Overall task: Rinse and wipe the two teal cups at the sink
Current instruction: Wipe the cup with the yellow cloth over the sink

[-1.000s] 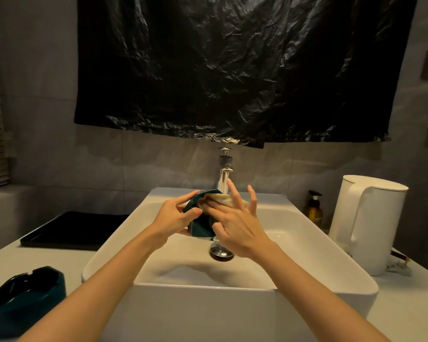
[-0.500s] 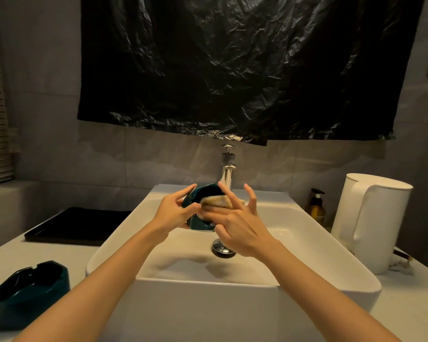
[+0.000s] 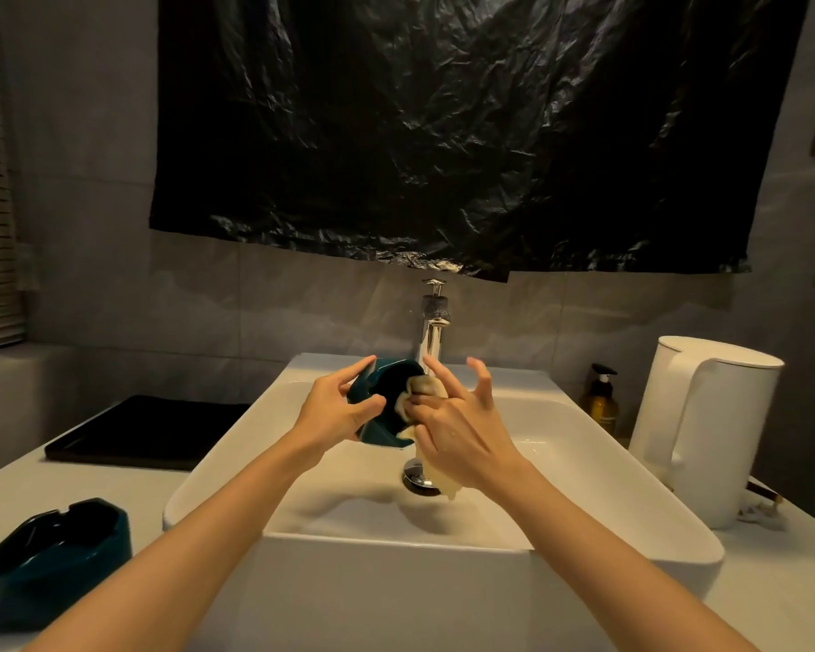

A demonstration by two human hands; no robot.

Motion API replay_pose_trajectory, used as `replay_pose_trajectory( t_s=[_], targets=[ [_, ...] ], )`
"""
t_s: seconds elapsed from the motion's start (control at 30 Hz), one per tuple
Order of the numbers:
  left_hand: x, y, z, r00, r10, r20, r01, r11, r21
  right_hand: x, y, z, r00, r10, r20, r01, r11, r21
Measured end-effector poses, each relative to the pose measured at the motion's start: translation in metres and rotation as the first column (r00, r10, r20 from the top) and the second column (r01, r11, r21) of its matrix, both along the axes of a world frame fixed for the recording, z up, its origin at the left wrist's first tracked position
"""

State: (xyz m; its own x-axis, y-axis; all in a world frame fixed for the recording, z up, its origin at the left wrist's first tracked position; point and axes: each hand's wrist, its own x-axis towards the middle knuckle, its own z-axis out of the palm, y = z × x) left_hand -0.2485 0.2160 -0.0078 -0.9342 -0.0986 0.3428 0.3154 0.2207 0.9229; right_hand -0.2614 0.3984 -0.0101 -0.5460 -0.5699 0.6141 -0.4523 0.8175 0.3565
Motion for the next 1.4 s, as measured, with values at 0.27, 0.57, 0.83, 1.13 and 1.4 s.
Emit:
replay_pose_trajectory(
  t_s=[0.27, 0.57, 0.83, 1.13, 1.4],
  targets=[
    [0.002, 0.0, -0.001, 1.0, -0.002, -0.026, 0.001, 0.999, -0.032, 0.009, -0.008, -0.002, 0.877, 0.243, 0.415, -0.18, 0.966, -0.186],
    [0.006, 0.0, 0.004, 0.996, -0.085, -0.03, 0.085, 0.996, 0.01, 0.01, -0.009, -0.002, 0.803, 0.371, 0.466, -0.258, 0.922, -0.289],
    [0.007, 0.0, 0.0, 0.995, -0.098, 0.006, 0.098, 0.994, -0.044, 0.007, 0.01, 0.005, 0.979, 0.142, 0.144, -0.148, 0.988, 0.034],
    [0.007, 0.001, 0.003, 0.99, -0.144, 0.007, 0.144, 0.99, -0.012, 0.0, 0.002, 0.0, 0.972, 0.026, -0.233, -0.027, 1.0, -0.001],
    [0.007, 0.001, 0.006, 0.992, -0.123, 0.029, 0.123, 0.992, -0.006, -0.005, -0.001, 0.011, 0.997, 0.071, -0.002, -0.071, 0.997, 0.021]
  ],
)
